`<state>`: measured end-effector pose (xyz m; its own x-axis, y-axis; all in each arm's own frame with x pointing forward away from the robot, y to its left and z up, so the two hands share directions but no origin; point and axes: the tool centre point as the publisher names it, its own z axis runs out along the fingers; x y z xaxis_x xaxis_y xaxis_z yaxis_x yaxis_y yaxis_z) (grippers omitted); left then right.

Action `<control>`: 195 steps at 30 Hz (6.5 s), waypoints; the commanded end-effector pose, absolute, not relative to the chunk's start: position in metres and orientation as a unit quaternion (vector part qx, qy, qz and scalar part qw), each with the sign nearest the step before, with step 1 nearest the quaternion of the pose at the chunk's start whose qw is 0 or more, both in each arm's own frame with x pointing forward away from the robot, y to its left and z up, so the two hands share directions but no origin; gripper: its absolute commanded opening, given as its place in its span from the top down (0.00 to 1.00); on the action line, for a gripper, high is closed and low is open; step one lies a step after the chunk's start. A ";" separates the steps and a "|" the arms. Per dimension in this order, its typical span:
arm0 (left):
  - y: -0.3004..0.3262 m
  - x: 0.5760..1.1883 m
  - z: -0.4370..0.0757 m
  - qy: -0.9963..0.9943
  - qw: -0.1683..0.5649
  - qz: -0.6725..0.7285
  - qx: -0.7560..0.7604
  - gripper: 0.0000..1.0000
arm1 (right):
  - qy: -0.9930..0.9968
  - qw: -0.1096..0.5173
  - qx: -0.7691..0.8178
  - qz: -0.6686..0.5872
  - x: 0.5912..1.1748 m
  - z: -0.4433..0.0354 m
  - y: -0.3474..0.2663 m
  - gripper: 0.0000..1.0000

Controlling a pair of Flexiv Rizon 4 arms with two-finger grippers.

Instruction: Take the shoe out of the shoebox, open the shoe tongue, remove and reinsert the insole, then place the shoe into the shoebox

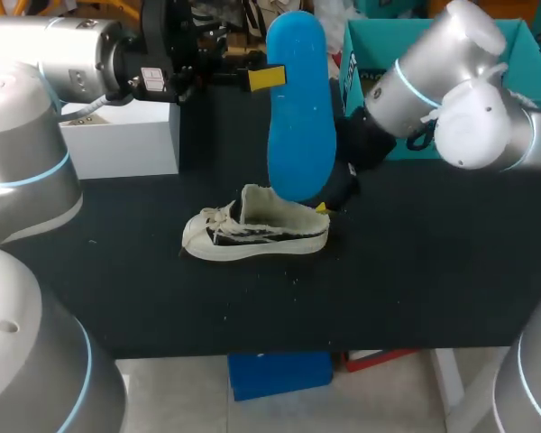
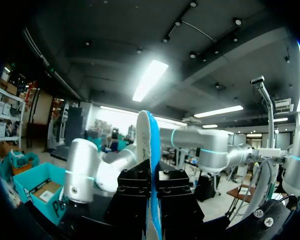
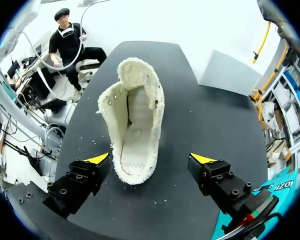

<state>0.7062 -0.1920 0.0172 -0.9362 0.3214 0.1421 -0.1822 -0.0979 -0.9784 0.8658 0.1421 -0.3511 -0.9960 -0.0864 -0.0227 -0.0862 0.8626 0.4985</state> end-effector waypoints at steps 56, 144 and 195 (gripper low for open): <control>-0.194 0.706 0.016 -0.649 0.168 0.740 -0.053 1.00 | -0.998 0.018 0.063 -0.015 0.873 -0.393 0.219 1.00; -0.194 0.706 0.016 -0.649 0.168 0.740 -0.053 1.00 | -0.707 -0.039 -0.705 0.027 0.866 -0.346 0.173 1.00; -0.194 0.706 0.016 -0.649 0.168 0.740 -0.053 1.00 | -0.639 0.180 -0.645 -0.379 0.856 -0.296 0.130 0.00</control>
